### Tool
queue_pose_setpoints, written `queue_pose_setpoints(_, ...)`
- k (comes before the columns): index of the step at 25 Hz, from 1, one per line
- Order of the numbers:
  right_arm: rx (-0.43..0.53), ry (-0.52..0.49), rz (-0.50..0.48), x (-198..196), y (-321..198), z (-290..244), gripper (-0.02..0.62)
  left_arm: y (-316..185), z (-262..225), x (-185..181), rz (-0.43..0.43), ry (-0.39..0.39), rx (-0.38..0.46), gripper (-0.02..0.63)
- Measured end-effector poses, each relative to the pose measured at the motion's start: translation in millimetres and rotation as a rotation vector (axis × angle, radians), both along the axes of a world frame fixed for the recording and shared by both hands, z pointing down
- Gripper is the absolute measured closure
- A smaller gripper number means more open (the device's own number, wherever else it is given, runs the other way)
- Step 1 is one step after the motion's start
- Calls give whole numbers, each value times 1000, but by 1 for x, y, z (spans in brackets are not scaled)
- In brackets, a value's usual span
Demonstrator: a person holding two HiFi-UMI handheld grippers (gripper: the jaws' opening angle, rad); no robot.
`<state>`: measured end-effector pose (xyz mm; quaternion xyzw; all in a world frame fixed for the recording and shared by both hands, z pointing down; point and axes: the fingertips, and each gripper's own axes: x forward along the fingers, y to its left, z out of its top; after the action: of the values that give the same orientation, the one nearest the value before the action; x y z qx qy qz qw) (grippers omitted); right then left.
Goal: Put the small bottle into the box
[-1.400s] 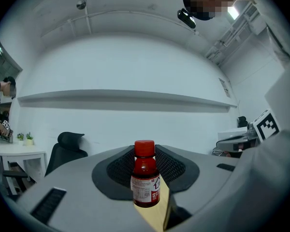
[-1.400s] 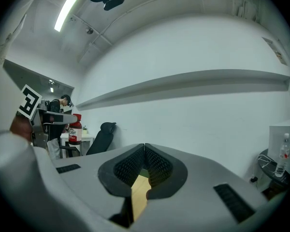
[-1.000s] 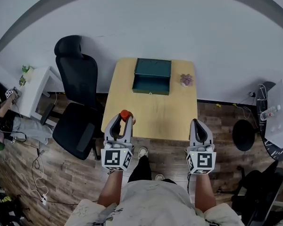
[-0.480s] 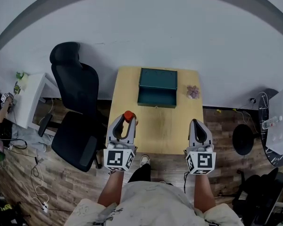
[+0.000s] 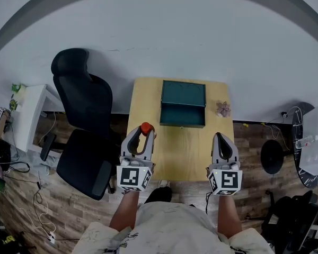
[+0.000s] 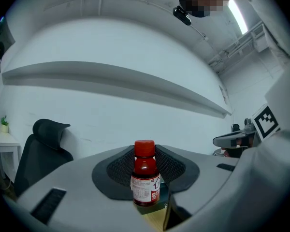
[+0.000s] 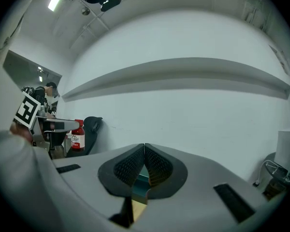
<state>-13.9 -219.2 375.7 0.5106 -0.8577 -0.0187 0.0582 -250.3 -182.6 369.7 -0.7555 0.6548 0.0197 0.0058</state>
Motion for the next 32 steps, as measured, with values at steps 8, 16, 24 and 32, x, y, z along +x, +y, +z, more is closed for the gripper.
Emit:
queue_pose_setpoints(8,4,38,36,-24,-21,1,580,-36,7,-16,65,19,-1,469)
queue_pose_setpoints(16,0,47,108,-12,-30,7,580,-66,15,-5,140,22,-9,469)
queue_pose_setpoints(24,-9,13,176,32,-53,15,580,-99,17,41,213,-2,-19,469)
queue_pose_setpoints(32,-20,-17,202,61,-71,26,580,-120,25,78,253,-36,-48,469)
